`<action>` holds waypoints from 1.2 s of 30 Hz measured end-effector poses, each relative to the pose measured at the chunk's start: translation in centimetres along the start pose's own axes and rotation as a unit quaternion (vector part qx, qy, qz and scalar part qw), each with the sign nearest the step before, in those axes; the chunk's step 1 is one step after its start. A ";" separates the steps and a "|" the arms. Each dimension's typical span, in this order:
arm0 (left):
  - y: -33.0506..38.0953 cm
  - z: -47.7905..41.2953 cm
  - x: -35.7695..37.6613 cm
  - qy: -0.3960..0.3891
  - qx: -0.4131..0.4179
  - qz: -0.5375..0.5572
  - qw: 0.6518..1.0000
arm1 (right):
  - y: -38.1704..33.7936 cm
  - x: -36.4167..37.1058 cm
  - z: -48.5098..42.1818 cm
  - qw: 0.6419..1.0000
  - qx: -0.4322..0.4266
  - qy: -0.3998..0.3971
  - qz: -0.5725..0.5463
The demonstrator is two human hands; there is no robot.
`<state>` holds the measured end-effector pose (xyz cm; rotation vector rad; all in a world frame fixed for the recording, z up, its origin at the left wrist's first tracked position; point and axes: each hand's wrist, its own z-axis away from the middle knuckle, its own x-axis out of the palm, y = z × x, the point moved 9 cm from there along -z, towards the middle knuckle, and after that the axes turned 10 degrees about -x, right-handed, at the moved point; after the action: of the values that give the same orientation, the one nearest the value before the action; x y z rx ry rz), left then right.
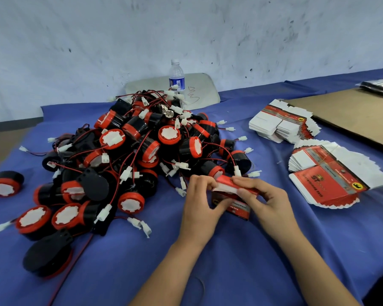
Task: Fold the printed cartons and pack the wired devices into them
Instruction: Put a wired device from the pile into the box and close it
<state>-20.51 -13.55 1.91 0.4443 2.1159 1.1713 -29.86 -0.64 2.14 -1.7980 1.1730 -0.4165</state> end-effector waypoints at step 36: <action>-1.0 -0.9 -0.4 -0.001 -0.035 0.032 0.999 | -1.0 0.8 0.3 0.984 -0.064 -0.054 0.157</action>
<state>-20.79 -14.91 1.56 0.4832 2.0645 1.2770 -28.68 -1.05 2.66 -1.6813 1.4035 -0.0595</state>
